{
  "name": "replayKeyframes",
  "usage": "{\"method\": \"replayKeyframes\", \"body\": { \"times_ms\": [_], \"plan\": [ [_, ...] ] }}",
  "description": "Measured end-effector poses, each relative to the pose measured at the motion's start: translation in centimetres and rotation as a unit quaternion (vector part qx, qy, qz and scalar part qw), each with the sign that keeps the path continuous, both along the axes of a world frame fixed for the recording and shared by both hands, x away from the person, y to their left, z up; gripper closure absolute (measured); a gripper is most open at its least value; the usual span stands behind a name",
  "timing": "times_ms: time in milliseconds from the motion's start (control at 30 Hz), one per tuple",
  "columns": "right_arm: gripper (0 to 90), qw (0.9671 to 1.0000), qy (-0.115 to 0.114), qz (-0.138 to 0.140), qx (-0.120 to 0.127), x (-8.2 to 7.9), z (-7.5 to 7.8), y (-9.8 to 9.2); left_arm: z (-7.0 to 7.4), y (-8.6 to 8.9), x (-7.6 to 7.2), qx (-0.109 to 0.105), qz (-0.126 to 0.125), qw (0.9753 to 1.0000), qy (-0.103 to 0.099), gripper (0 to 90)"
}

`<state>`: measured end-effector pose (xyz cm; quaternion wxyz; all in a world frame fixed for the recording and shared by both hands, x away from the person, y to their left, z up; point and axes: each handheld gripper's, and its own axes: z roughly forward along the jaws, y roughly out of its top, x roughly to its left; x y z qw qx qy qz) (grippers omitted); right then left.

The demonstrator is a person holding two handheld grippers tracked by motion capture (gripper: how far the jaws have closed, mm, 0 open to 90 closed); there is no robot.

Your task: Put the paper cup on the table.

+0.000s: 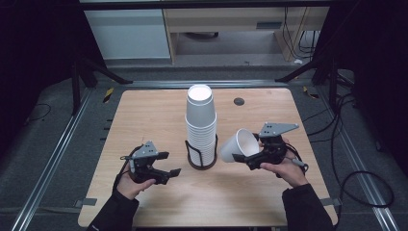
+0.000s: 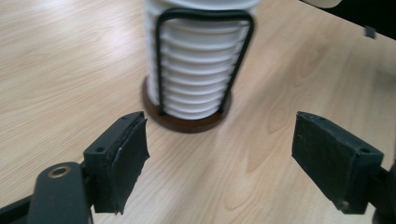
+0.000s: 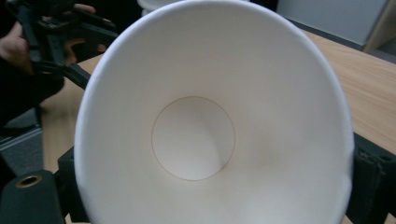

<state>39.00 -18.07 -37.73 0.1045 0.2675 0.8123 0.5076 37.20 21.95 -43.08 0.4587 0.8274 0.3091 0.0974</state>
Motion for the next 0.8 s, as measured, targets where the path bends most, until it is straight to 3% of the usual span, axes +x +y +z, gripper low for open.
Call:
{"method": "replayKeyframes", "body": {
  "times_ms": [200,500,600,800],
  "plan": [
    [10.1,0.9992,-0.010,-0.035,-0.018,0.8,0.7,-0.8,-0.6,1.8,0.6,0.011,0.052,0.9985,0.010,16.8],
    [10.0,0.9956,-0.011,-0.087,-0.034,2.5,1.1,-1.8,-0.9,3.5,1.3,0.006,0.092,0.9956,0.019,17.7],
    [9.9,0.9931,-0.012,-0.106,-0.048,3.1,0.8,-2.0,-1.0,3.9,1.5,0.006,0.105,0.9942,0.021,18.0],
    [9.8,0.9841,-0.005,-0.154,-0.089,4.5,0.2,-2.8,-1.2,4.7,1.7,0.010,0.125,0.9918,0.025,18.2]
  ]
}}
